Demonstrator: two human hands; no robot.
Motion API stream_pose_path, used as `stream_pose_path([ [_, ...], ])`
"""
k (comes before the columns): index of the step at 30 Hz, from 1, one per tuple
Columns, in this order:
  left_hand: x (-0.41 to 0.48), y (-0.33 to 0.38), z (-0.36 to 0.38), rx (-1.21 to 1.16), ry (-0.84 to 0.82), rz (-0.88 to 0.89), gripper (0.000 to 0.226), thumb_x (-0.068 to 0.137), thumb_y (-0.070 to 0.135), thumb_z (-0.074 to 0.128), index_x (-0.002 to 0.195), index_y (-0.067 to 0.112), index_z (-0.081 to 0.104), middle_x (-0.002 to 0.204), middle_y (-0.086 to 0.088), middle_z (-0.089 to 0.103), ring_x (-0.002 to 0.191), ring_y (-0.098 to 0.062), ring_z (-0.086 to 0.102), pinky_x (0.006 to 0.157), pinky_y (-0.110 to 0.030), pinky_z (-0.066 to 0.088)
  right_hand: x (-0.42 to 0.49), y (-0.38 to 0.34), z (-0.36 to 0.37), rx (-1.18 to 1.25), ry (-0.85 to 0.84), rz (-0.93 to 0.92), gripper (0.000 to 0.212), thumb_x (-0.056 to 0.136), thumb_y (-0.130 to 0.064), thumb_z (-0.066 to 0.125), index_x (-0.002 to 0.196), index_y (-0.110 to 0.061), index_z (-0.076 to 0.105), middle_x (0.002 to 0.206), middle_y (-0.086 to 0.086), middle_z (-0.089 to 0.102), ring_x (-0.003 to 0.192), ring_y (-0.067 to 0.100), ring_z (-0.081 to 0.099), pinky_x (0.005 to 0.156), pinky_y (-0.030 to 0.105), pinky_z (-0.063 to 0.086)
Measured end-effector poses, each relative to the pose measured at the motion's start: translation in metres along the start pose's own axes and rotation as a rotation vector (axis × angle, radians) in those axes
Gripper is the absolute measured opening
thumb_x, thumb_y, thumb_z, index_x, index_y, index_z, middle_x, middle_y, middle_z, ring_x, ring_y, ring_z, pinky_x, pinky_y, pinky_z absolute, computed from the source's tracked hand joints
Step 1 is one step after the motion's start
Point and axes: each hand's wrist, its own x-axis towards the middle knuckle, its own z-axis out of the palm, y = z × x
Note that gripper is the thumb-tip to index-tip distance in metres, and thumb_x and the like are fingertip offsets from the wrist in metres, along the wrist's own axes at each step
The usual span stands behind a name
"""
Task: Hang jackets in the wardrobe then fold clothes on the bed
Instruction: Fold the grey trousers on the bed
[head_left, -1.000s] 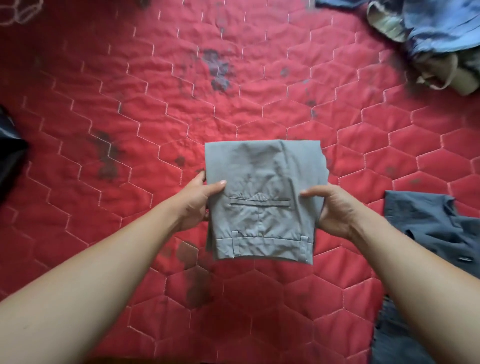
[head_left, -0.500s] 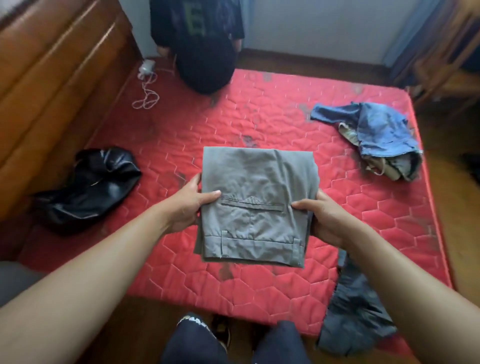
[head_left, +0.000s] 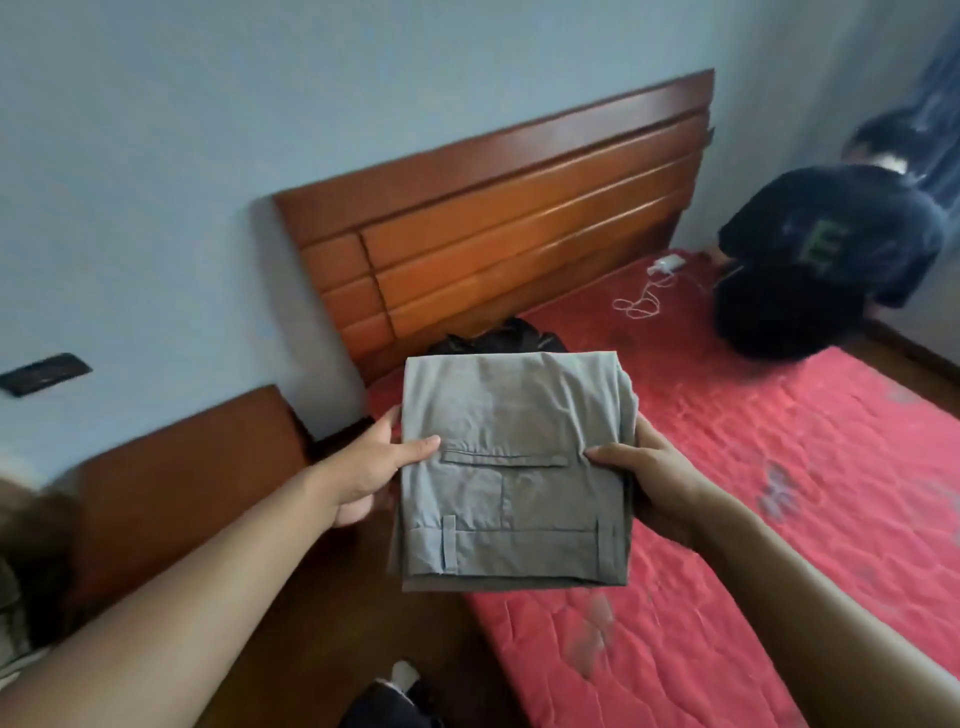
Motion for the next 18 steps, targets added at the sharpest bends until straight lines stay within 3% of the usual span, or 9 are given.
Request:
stream_pose_path([
  [2,-0.020,-0.007,-0.052,-0.076,0.097,0.006,0.064,0.087,0.020,0.078,0.140,0.031,0.043,0.127,-0.002,0.069,0.107,-0.017,0.071,0.090,-0.039,0.057,0.030,-0.006,0.053,-0.058,-0.095,0.020,0.062,0.089,0.006,0.064,0.139,-0.029,0.051,0.129,0.008,0.069,0.114,0.030,0.069,0.085,0.044,0.061],
  [6,-0.066,-0.020,-0.151,-0.167,0.312,0.026,0.053,0.093,0.017,0.070,0.137,0.033,0.044,0.123,0.002,0.069,0.092,-0.004,0.071,0.066,-0.021,0.056,0.090,-0.005,0.169,-0.177,-0.219,0.063,0.058,0.086,0.005,0.068,0.135,-0.019,0.048,0.132,0.013,0.065,0.111,0.029,0.070,0.081,0.042,0.061],
  [9,-0.101,-0.031,-0.227,-0.232,0.454,0.035,0.055,0.092,0.019,0.072,0.138,0.031,0.045,0.122,0.004,0.067,0.104,-0.008,0.065,0.079,-0.024,0.052,0.128,0.006,0.264,-0.258,-0.295,0.099,0.057,0.087,0.003,0.069,0.135,-0.017,0.045,0.132,0.013,0.061,0.114,0.030,0.067,0.083,0.043,0.060],
  [12,-0.142,-0.047,-0.302,-0.332,0.579,0.029,0.079,0.076,0.033,0.087,0.144,0.032,0.046,0.127,-0.001,0.069,0.117,-0.023,0.064,0.105,-0.047,0.048,0.157,0.024,0.365,-0.328,-0.397,0.121,0.059,0.088,0.001,0.070,0.137,-0.018,0.042,0.130,0.012,0.060,0.113,0.031,0.065,0.081,0.043,0.060],
  [15,-0.182,-0.064,-0.370,-0.417,0.692,0.024,0.081,0.066,0.040,0.088,0.138,0.041,0.049,0.124,-0.002,0.071,0.114,-0.031,0.067,0.099,-0.058,0.051,0.178,0.046,0.463,-0.377,-0.488,0.142,0.056,0.086,0.000,0.072,0.133,-0.014,0.043,0.126,0.015,0.062,0.107,0.033,0.069,0.071,0.041,0.062],
  [18,-0.217,-0.077,-0.423,-0.497,0.831,0.023,0.067,0.082,0.028,0.082,0.140,0.032,0.049,0.119,-0.005,0.072,0.111,-0.032,0.069,0.095,-0.055,0.054,0.196,0.068,0.549,-0.432,-0.599,0.162,0.059,0.082,-0.005,0.077,0.130,-0.014,0.043,0.128,0.019,0.061,0.107,0.036,0.069,0.077,0.045,0.061],
])
